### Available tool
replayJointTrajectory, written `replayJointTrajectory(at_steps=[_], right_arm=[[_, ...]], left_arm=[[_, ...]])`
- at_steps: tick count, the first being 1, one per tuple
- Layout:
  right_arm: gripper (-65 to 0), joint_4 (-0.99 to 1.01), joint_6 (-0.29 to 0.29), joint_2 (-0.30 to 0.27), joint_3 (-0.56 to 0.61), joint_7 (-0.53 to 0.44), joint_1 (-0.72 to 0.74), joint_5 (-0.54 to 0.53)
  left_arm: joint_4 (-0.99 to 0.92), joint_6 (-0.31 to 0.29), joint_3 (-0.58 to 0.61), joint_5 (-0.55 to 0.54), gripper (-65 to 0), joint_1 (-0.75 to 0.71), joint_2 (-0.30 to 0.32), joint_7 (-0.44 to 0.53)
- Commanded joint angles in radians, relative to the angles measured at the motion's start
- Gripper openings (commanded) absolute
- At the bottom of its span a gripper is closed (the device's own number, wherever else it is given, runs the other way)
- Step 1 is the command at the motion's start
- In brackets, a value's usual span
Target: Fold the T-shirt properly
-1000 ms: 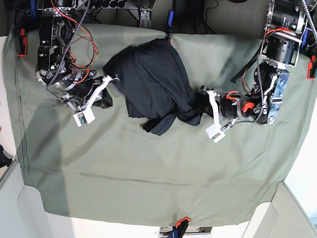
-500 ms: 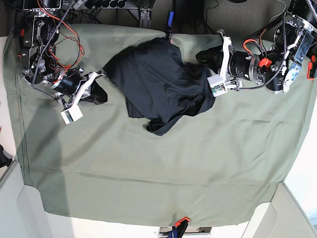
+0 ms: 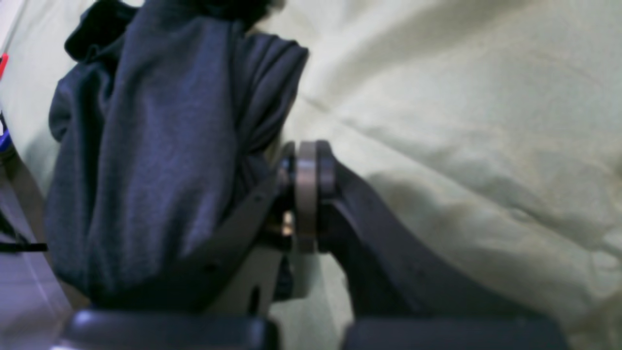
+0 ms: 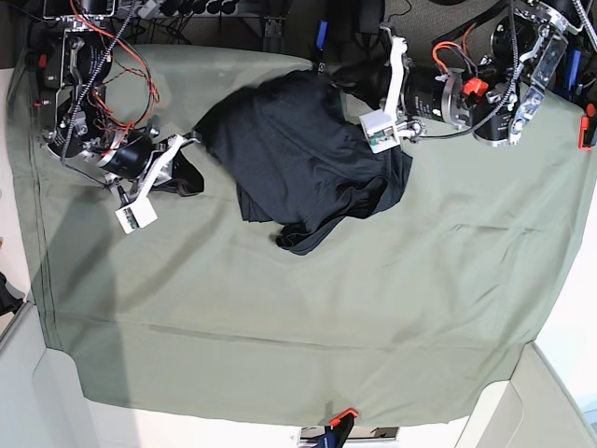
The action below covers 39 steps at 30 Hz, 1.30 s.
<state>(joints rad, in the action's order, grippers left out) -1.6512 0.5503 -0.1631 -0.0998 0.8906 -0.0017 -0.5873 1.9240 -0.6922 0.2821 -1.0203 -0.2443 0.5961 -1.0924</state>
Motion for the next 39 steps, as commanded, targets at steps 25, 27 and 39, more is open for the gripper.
replayJointTrajectory(at_steps=[25,27,39], right_arm=[[-65.0,0.004,0.011,0.000,-0.003,-0.042,0.024,0.004],[-65.0,0.004,0.011,0.000,-0.003,-0.041,0.023,0.005],[-65.0,0.004,0.011,0.000,-0.003,-0.063,0.023,0.011]], left_arm=[[-0.260,-0.006,0.045,0.352,-59.6,0.236,-0.100,0.150],[-0.261,-0.006,0.045,0.353,-59.6,0.262,-0.064,0.148],[-0.261,-0.006,0.045,0.322,-59.6,0.285,0.106,0.145]])
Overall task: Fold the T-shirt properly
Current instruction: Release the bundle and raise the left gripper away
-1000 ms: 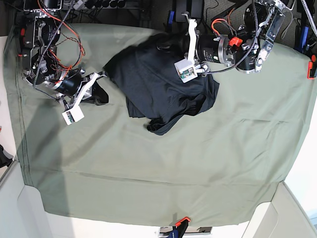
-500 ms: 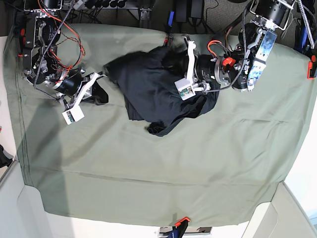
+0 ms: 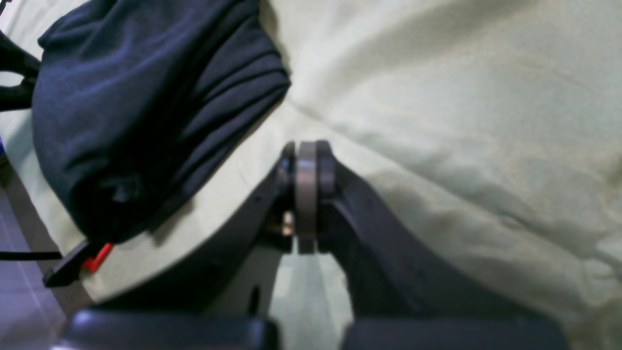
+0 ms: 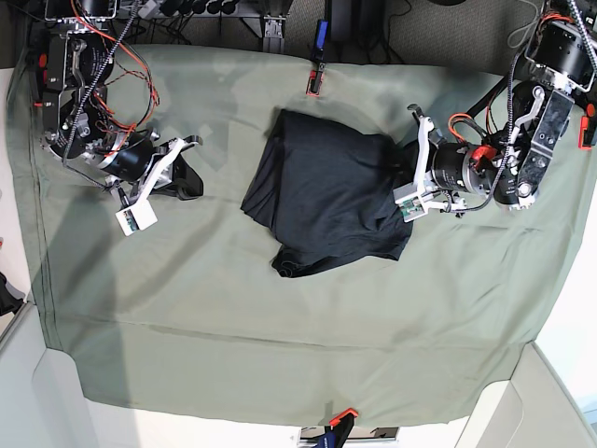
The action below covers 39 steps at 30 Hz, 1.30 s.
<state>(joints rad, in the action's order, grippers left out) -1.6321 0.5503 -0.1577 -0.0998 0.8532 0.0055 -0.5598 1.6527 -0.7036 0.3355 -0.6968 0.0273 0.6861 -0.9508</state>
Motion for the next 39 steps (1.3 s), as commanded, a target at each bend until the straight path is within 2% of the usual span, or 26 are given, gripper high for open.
replayJointTrajectory(at_steps=[1,5,12,17,23,30,32,39], right_arm=[[-65.0,-0.015,0.011,-0.005,-0.003,-0.026,0.016,-0.016],[-65.0,-0.015,0.011,-0.006,-0.003,-0.026,0.016,-0.015],[-65.0,-0.015,0.011,-0.006,-0.003,-0.026,0.016,-0.001],[-65.0,-0.015,0.011,-0.006,-0.003,-0.021,0.016,0.000],[-65.0,-0.015,0.010,-0.003,-0.003,-0.019,0.016,0.002],[-65.0,-0.015,0.010,0.011,-0.003,-0.019,0.016,0.009],[-65.0,-0.015,0.010,0.011,-0.003,-0.018,0.016,0.014],[-65.0,-0.015,0.007,0.011,-0.003,-0.004,0.015,0.022]], left_arm=[[0.010,0.005,-0.008,-0.032,-59.6,0.006,0.030,0.000],[0.016,0.005,-0.009,-0.175,-59.6,-0.030,0.063,-0.020],[0.142,0.005,-0.010,-0.232,-59.6,-0.106,0.062,-0.056],[0.241,0.005,-0.008,-0.221,-59.6,-0.196,0.056,-0.032],[0.197,0.005,-0.007,-0.035,-59.6,-0.212,-0.060,0.096],[0.018,0.005,-0.006,0.071,-59.6,-0.145,-0.248,0.099],[-0.023,0.005,-0.006,0.074,-59.6,-0.090,-0.271,0.098],[-0.196,0.005,-0.006,0.072,-59.6,0.080,-0.273,0.101]])
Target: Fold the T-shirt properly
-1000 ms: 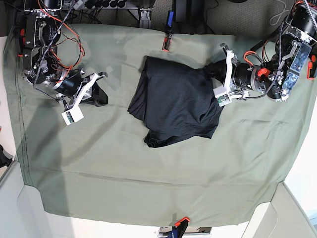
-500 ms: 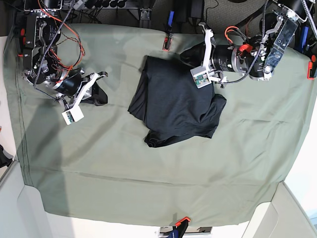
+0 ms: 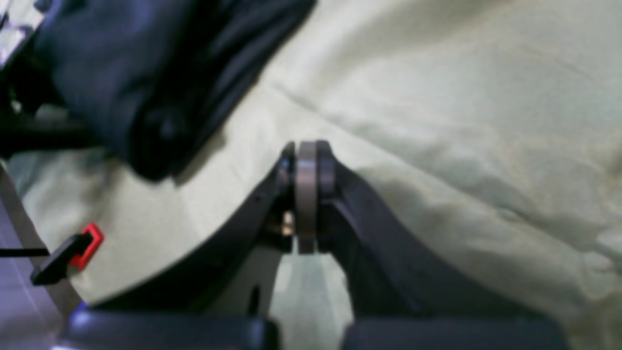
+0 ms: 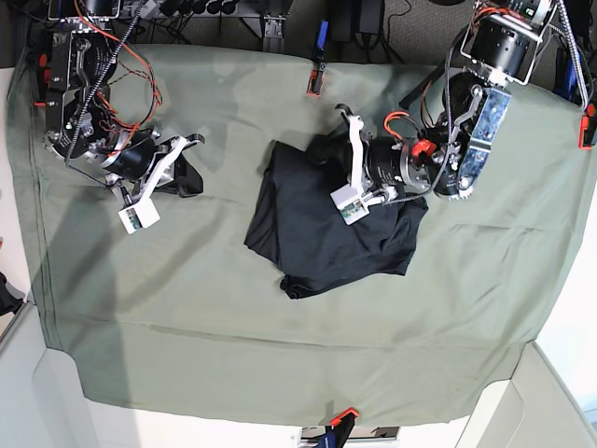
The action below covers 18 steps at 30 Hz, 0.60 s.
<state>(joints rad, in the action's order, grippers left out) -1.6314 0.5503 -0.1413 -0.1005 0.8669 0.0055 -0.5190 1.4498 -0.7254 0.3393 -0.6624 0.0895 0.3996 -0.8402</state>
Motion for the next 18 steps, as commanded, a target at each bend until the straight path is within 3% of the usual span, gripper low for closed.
replayJointTrajectory(at_steps=[1,5,10,18], right_arm=[[-65.0,-0.016,0.007,-0.006,-0.002,-0.018,0.016,-0.019],[-65.0,-0.016,0.007,-0.005,-0.002,-0.021,0.016,-0.018],[-65.0,-0.016,0.007,-0.008,-0.007,-0.037,0.016,0.010],[-65.0,-0.022,-0.006,-0.008,-0.040,-0.033,0.012,0.011]], left_arm=[[-0.006,0.027,-0.010,0.036,-59.6,0.034,0.013,-0.011],[-0.011,0.027,-0.010,-0.005,-59.6,0.051,0.019,-0.060],[0.036,0.027,-0.010,-0.146,-59.6,0.002,0.043,-0.181],[0.338,0.027,-0.013,-0.240,-59.6,-0.119,0.260,-0.192]])
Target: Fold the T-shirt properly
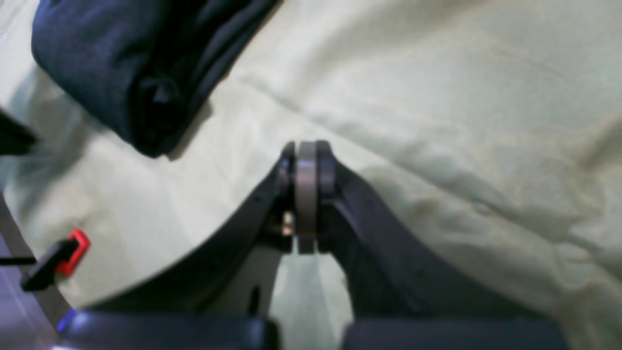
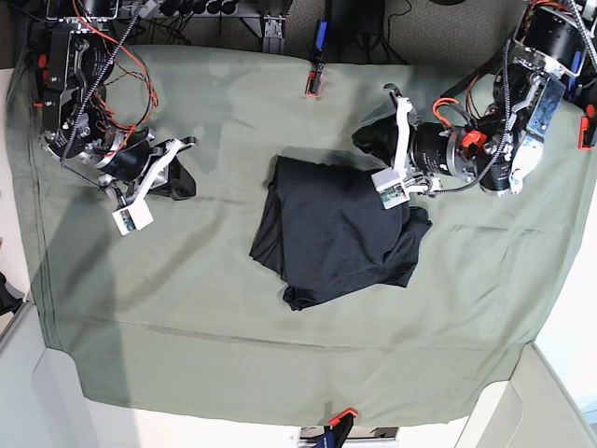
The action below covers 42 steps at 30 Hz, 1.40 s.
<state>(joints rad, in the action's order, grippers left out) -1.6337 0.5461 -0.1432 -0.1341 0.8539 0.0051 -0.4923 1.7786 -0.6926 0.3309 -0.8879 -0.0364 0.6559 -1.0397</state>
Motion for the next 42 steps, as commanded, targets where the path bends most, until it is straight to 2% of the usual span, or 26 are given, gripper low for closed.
replayJointTrajectory(at_steps=[1,7,13,17,21,24,30,37,42], right_arm=[[-65.0,-0.020,-0.003,-0.008,-0.017,-0.016,0.010,-0.017],[-65.0,-0.042,-0.003,-0.041,-0.103,0.001,-0.038,-0.082],[-65.0,-0.130,-0.003,-0.097,-0.139,0.019,-0.174,-0.109],[-65.0,-0.209,-0.003,-0.149,-0.142,0.019,-0.303,-0.111],[-65.0,-0.283,-0.003,-0.191,-0.142,0.020,-0.443,-0.126],[-65.0,-0.314,0.000,-0.192,-0.141,0.043,-0.546,-0.154],[-65.0,-0.309,0.001,-0.192,-0.132,0.060,-0.708,-0.163],[-65.0,-0.247,0.001,-0.192,-0.104,0.130,-0.783,-0.163],[-65.0,-0.170,0.001,-0.192,-0.007,0.191,-0.781,-0.155]], left_arm=[[0.043,-0.006,-0.005,-0.013,-59.6,-0.016,0.032,0.003],[0.188,-0.006,-0.018,-0.005,-59.6,-0.169,0.172,-0.005],[0.237,-0.006,-0.145,-0.003,-59.7,-0.358,0.231,-0.014],[0.246,-0.006,-0.241,-0.029,-62.4,-0.492,0.230,-0.016],[0.248,-0.006,-0.267,0.007,-62.5,-0.621,0.230,-0.016],[0.246,-0.006,-0.266,0.063,-63.7,-0.710,0.219,-0.003],[0.173,-0.006,-0.266,0.194,-65.0,-0.837,0.203,0.098],[-0.056,-0.006,-0.205,0.414,-65.0,-0.838,0.116,0.171],[-0.263,-0.006,-0.106,0.437,-65.0,-0.753,0.068,0.175]])
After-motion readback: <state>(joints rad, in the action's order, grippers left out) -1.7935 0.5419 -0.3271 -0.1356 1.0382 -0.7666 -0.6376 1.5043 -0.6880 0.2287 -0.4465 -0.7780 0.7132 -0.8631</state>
